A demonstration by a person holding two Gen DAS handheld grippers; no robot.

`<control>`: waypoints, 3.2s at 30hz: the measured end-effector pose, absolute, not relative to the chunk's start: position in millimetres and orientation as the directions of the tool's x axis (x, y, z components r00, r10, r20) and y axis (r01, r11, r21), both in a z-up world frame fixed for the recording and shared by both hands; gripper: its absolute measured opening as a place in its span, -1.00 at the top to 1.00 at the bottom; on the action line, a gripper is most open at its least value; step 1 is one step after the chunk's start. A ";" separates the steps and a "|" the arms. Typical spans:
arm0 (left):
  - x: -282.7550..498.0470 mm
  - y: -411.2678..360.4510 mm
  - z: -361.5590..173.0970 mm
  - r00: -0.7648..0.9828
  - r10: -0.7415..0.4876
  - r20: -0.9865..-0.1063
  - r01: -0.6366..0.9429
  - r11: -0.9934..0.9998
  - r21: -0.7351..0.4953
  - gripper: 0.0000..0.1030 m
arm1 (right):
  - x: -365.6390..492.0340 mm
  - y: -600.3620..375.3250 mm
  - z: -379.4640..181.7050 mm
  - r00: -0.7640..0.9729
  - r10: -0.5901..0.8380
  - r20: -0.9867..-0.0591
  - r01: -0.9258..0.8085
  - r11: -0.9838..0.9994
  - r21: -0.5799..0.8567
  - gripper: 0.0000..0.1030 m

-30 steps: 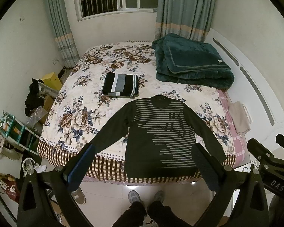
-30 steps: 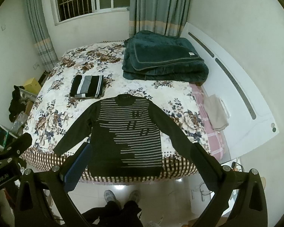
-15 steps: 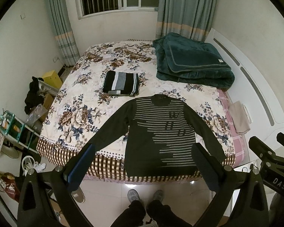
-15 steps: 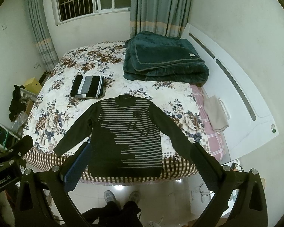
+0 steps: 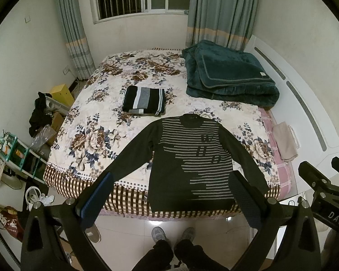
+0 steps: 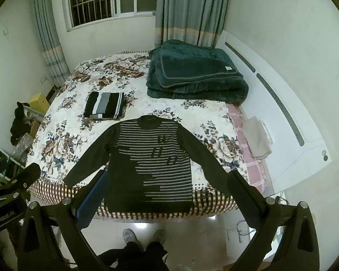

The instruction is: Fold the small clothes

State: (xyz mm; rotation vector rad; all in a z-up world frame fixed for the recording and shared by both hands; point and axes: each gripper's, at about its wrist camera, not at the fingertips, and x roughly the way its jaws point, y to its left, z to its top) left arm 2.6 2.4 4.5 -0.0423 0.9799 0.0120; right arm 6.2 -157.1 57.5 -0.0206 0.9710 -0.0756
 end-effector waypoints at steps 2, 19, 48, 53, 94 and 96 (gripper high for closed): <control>2.4 2.5 4.6 0.557 -0.009 -0.830 -0.028 0.999 -0.030 -1.00 | 6.4 -156.9 58.4 0.562 -0.074 -0.824 0.057 0.997 -0.051 -1.00; 2.5 2.9 5.5 0.560 -0.008 -0.829 -0.028 0.999 -0.029 -1.00 | 4.2 -155.0 61.7 0.566 -0.077 -0.821 0.056 0.997 -0.054 -1.00; 67.5 -3.9 -50.6 0.661 0.054 -0.748 -0.010 0.998 0.063 -1.00 | 38.7 -209.9 34.3 0.457 -0.077 -0.886 0.275 0.960 0.058 -1.00; 117.0 -30.8 -123.1 0.634 0.107 -0.766 -0.007 0.991 0.132 -1.00 | 45.9 -303.1 -30.6 0.380 -0.122 -0.917 0.477 0.875 0.081 -1.00; 292.9 -272.8 -528.3 0.297 0.214 -0.931 0.078 0.966 0.247 -1.00 | 151.8 -754.4 -542.8 0.094 -0.068 -0.993 0.843 0.536 0.043 0.27; 291.5 -275.0 -530.6 0.296 0.207 -0.932 0.084 0.967 0.242 -1.00 | 134.1 -760.1 -548.7 0.168 0.000 -0.986 0.882 0.446 0.150 0.02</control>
